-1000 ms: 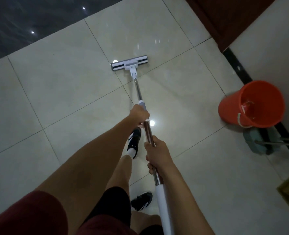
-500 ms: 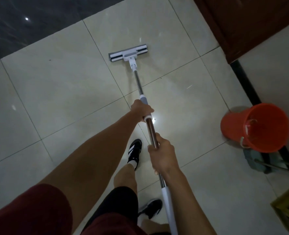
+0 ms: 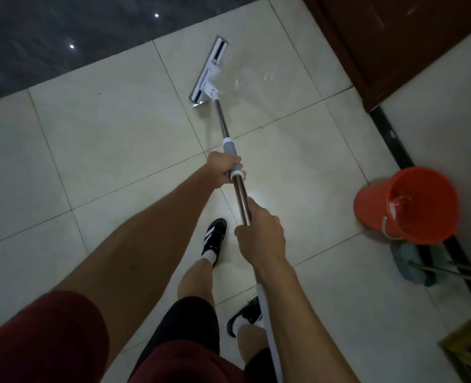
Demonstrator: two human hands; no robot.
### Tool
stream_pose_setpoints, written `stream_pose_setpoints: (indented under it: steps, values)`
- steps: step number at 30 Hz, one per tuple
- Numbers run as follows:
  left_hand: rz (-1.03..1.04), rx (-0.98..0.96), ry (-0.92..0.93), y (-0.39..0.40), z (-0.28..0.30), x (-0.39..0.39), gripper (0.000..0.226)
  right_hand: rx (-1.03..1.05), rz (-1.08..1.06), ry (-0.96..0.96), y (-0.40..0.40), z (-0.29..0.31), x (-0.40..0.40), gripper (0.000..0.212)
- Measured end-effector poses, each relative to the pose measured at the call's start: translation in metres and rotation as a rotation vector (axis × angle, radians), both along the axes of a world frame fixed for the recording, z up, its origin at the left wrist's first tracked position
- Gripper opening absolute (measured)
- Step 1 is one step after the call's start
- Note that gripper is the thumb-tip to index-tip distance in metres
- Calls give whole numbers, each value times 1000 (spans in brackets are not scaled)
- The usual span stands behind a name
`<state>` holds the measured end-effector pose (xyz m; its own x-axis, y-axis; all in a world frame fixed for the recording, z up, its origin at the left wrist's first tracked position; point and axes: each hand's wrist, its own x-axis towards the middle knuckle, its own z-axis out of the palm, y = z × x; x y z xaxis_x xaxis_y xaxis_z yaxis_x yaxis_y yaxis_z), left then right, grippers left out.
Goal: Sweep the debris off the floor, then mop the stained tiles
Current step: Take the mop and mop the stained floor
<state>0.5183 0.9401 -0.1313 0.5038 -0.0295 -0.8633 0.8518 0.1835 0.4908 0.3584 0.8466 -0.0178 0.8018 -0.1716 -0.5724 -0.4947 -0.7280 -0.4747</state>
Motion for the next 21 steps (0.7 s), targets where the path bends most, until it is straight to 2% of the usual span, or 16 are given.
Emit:
stream_pose_setpoints:
  steps: [2,3,5,6,8,11,16,19,21]
  values:
    - [78,-90,-8,3,12,-18,21,133,-77,37,-5,8,-14,57]
    - [110,-126,-11,4,17,-26,22,297,-192,130,-8,11,-18,58]
    - [164,-188,-21,7,30,-40,24,615,-376,315,-12,19,-26,41]
    - [177,-206,-25,8,34,-47,25,642,-369,309,-12,23,-32,30]
    - [163,-206,-25,10,38,-59,29,509,-291,207,-8,27,-44,26]
    - [122,-163,2,14,38,-72,31,328,-164,110,0,27,-59,36]
    - [102,90,-24,15,24,-55,54,8,68,18,12,21,-58,44]
    - [-67,269,-27,19,13,-55,40,-120,146,24,14,22,-55,49]
    - [-93,252,-9,26,7,-57,39,-164,158,36,15,23,-56,55]
